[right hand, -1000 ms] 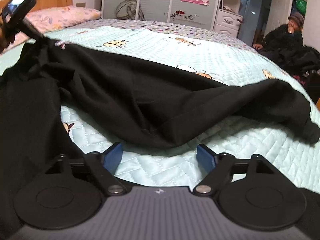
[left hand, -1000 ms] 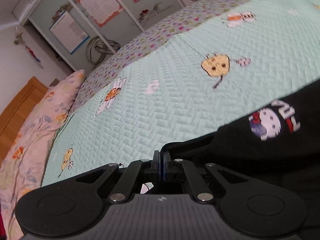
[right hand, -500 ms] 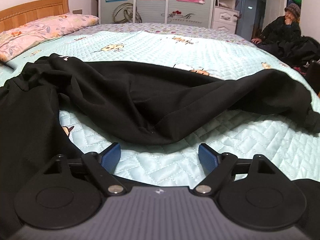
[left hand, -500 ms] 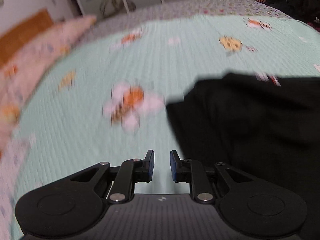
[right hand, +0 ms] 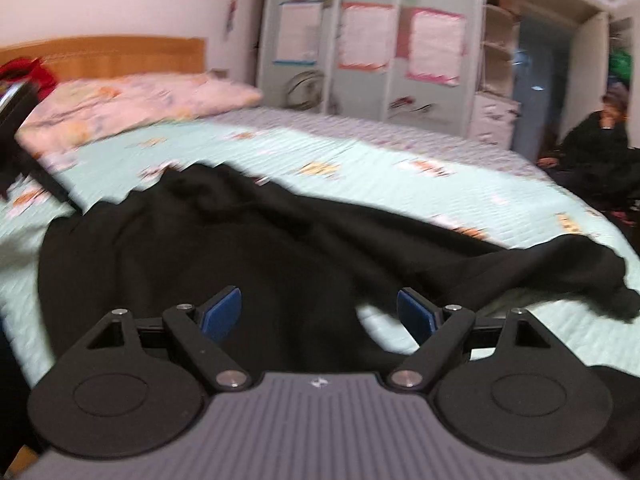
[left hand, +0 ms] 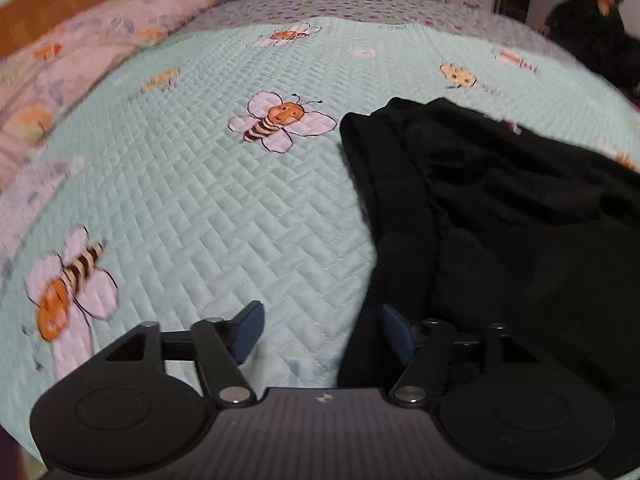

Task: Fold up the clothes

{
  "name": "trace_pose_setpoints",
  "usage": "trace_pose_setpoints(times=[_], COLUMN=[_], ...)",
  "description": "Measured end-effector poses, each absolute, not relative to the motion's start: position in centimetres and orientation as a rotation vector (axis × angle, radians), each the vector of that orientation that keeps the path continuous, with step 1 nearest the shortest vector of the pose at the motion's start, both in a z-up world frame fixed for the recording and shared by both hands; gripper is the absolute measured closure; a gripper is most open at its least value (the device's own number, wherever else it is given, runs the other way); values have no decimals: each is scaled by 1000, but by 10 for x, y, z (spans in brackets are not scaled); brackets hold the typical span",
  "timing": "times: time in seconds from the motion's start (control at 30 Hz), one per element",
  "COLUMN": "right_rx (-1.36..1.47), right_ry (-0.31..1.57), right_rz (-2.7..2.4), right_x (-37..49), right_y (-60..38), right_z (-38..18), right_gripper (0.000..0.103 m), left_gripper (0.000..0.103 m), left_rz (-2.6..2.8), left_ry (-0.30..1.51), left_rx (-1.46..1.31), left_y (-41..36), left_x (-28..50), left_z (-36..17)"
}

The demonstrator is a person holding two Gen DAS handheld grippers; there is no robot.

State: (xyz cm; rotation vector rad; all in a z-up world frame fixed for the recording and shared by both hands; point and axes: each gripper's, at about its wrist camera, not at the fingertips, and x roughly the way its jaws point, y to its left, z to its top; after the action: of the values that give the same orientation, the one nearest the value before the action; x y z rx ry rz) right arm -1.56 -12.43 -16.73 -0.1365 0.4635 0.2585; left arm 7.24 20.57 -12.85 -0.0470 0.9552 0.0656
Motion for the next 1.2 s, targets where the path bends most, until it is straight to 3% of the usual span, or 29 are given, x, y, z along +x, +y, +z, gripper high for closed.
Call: trace_pose_setpoints(times=[0.2,0.3,0.4,0.5,0.6,0.9,1.13,1.2], right_rx=[-111,-116,-118,-116,-124,-194,-108,-109], right_ry=[496,525,542,553,567,664,550,659], right_rz=[314,328,332,335,343,386,497,548], right_x=[-20,-18,-18,-18,-18,-15,6,17], right_y=[-110,-106,-103,-102,-99,-97,-76,-64], right_z=[-168,-175,-181,-186,-191,-191,-154,-170], right_gripper=[17,17,17,17,17,18,18,18], left_gripper=[25,41,43,58,61,61,59,57], left_rz=[-36,-54,-54,-28,8,87,120,133], left_ry=[986,1022,1040,1027,1016,1070,1060,1033], left_rx=[-224,-244,-255,-264,-229,-147,-124,-146], left_y=[211,206,201,199,195,205,197,199], left_x=[62,64,65,64,58,33,38,32], left_z=[-130,-141,-150,-154,-151,-150,-154,-150])
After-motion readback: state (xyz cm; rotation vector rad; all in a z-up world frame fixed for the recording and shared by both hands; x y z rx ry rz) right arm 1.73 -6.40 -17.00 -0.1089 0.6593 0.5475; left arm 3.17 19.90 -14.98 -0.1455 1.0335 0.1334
